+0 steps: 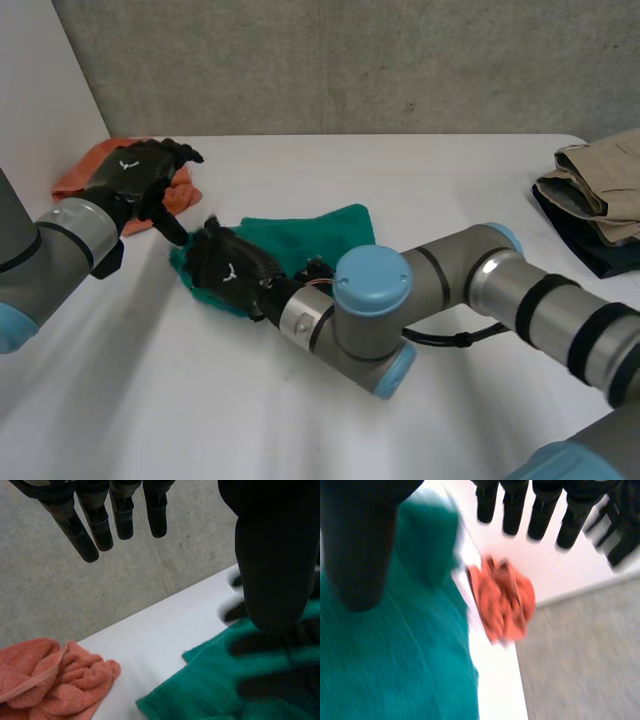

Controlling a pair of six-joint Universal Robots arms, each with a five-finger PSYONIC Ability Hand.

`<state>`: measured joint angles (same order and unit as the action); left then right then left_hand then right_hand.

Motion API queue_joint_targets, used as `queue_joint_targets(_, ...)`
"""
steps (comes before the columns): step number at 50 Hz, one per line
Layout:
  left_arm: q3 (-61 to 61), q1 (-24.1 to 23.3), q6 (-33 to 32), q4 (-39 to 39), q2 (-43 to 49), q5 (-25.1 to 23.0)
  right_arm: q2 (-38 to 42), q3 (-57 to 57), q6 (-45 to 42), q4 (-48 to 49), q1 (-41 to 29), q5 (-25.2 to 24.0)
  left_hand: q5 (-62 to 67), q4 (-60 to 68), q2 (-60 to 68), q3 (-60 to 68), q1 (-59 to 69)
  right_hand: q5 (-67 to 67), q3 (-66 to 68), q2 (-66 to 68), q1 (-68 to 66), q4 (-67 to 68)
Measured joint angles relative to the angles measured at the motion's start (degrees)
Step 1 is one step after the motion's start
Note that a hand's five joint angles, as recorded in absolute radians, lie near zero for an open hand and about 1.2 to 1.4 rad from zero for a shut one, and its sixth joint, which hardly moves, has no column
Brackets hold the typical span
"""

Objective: Fold the laundry.

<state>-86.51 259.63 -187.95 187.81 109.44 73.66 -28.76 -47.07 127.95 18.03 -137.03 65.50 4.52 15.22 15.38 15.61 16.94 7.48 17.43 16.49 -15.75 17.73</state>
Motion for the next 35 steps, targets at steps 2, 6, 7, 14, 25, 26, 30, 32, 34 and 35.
queue_joint_targets(2,0.0,-0.1,-0.2,0.0,0.2,0.0,-0.2,0.9,0.2,-1.5,0.0,4.1,-0.2,0.0,-0.3,0.0,-0.7,-4.5,-4.6,-4.1,3.1,-4.5)
queue_joint_targets(6,0.6,-0.8,-0.8,0.1,0.5,0.0,-4.8,-0.9,6.9,-5.8,1.5,13.9,-0.3,0.0,-0.5,0.0,-1.7,-4.9,-5.6,-4.8,3.1,-5.7)
queue_joint_targets(7,0.9,-1.1,-0.9,0.1,0.6,0.1,-6.6,-2.3,9.9,-6.8,2.1,15.5,-0.3,0.0,-0.5,0.0,-1.7,-4.9,-5.6,-4.8,3.1,-5.7)
queue_joint_targets(14,3.1,-4.8,-1.7,-0.3,2.1,0.8,-14.4,-11.9,28.9,-12.0,8.2,18.0,-0.6,-0.6,-0.8,-0.6,-1.7,-4.9,-5.6,-4.8,3.1,-5.7)
queue_joint_targets(25,6.1,-12.2,-3.1,-1.1,7.0,5.4,-9.2,-9.9,32.8,-20.5,14.4,19.0,-0.7,-1.2,-1.0,-1.0,-1.7,33.6,33.5,35.5,-36.3,32.9)
queue_joint_targets(26,6.2,-12.5,-3.1,-1.2,7.2,5.8,-8.8,-9.4,32.6,-20.8,14.7,19.7,-0.7,-1.2,-1.0,-1.0,-1.7,41.6,41.5,43.5,-42.0,41.1)
queue_joint_targets(30,6.5,-12.9,-3.0,-1.4,7.5,7.1,-9.3,-9.5,31.5,-22.0,15.9,25.0,-0.7,-1.2,-1.0,-1.0,-1.7,50.1,49.9,50.8,-47.2,50.5)
queue_joint_targets(32,6.6,-12.7,-2.9,-1.4,7.3,7.4,-11.8,-11.9,31.0,-21.4,16.7,27.8,-0.7,-1.2,-1.0,-1.0,-1.7,50.2,49.9,50.8,-47.2,50.7)
queue_joint_targets(34,6.8,-12.4,-2.9,-1.5,7.0,7.4,-15.4,-15.0,30.4,-19.7,17.8,29.7,-0.7,-1.2,-1.0,-1.0,-1.7,50.3,50.2,50.8,-47.2,50.7)
queue_joint_targets(35,6.8,-12.3,-2.8,-1.5,6.8,7.4,-16.7,-16.3,30.1,-18.9,18.2,30.0,-0.7,-1.2,-1.0,-1.0,-1.7,50.3,50.3,50.8,-47.2,50.7)
